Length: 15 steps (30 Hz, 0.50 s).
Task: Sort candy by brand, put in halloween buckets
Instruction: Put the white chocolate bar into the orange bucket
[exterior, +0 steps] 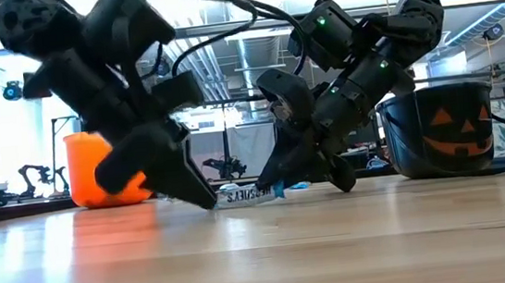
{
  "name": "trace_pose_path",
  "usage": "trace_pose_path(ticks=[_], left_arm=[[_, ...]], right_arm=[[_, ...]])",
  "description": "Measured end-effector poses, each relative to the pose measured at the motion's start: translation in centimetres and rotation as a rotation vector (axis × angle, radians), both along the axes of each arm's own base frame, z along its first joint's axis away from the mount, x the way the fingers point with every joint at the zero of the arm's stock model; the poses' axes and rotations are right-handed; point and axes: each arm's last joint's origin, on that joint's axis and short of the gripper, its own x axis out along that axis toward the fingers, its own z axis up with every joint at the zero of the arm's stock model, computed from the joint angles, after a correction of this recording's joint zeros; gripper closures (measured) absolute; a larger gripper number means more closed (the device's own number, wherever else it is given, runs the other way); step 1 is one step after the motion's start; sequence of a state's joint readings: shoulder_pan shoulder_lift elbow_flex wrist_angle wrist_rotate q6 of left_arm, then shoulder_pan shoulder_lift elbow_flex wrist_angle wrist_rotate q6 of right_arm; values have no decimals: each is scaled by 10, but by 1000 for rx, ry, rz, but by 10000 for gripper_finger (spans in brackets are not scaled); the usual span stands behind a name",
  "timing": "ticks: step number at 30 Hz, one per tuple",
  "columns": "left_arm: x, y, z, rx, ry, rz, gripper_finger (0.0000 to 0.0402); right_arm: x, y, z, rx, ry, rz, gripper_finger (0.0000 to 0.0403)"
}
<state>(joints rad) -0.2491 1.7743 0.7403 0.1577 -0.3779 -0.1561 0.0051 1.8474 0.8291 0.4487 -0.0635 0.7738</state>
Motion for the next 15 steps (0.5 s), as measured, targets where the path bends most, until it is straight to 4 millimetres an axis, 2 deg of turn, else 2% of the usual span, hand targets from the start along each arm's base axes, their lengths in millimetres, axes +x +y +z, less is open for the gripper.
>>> trace_pose_path(ticks=[4,10,12,15], left_arm=[[-5,-4,32,-19,-65,-19,326],[-25,-2,83,4,-171,-82,324],[-33,1,91,-2,-197,-93,319],[-42,4,91,-6,-222,-100,299]], right_arm=[[-1,0,4,-34,2,20,379],[-2,3,15,-164,-36,79,379],[-1,8,19,-227,-58,98,379],[0,20,23,-331,-109,182,380]])
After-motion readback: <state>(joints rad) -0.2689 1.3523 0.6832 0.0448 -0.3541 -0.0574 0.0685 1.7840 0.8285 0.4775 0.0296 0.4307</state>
